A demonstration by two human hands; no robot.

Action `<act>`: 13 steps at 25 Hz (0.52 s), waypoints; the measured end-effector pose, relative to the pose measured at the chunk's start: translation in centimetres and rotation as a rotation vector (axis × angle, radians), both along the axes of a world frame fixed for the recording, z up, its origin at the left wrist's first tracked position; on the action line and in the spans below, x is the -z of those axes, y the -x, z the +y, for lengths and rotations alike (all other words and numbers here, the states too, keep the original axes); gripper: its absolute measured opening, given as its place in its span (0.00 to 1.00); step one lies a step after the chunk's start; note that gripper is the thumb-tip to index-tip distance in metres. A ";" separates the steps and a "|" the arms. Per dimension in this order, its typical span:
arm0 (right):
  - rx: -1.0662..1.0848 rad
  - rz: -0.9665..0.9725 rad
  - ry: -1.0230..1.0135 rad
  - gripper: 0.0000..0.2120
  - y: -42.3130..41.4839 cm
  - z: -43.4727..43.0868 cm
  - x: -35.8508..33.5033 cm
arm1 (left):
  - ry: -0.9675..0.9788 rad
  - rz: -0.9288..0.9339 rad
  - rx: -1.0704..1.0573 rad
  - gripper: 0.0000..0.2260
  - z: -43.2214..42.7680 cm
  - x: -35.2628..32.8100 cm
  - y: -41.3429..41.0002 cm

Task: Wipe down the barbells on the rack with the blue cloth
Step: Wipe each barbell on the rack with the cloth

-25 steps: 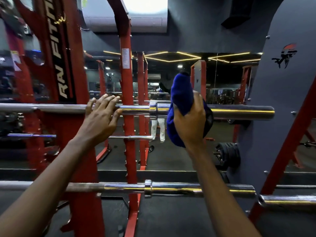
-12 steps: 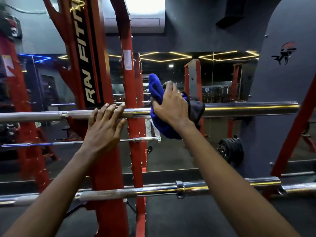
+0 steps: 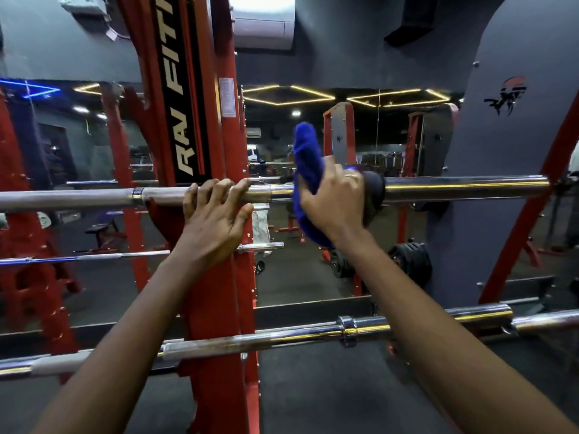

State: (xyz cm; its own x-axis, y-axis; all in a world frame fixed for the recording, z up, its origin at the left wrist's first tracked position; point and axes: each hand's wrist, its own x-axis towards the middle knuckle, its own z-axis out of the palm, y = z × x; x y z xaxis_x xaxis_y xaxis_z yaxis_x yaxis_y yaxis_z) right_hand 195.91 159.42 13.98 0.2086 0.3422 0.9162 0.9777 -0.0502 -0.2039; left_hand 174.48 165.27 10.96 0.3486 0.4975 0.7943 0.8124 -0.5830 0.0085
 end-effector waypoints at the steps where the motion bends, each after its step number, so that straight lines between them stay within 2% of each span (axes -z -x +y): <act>1: -0.060 -0.079 0.021 0.28 1.1 0.3 0.7 | -0.005 0.003 0.001 0.26 -0.1 0.1 0.0; 3: -0.189 -0.148 0.025 0.25 1.5 0.8 1.0 | -0.034 0.005 -0.006 0.26 -0.2 0.0 0.5; 4: -0.258 -0.103 0.005 0.23 0.9 0.9 0.8 | -0.056 0.009 -0.015 0.26 -0.2 0.0 1.3; 7: -0.332 0.199 -0.214 0.20 -0.5 1.3 -0.1 | -0.161 0.091 -0.061 0.25 0.5 0.1 5.0; 9: -0.338 0.295 -0.280 0.17 1.2 1.8 -0.3 | -0.219 0.140 -0.063 0.26 0.9 0.1 6.2; 13: -0.496 0.058 -0.246 0.12 4.8 2.6 0.7 | -0.323 0.095 -0.128 0.23 1.0 0.5 5.2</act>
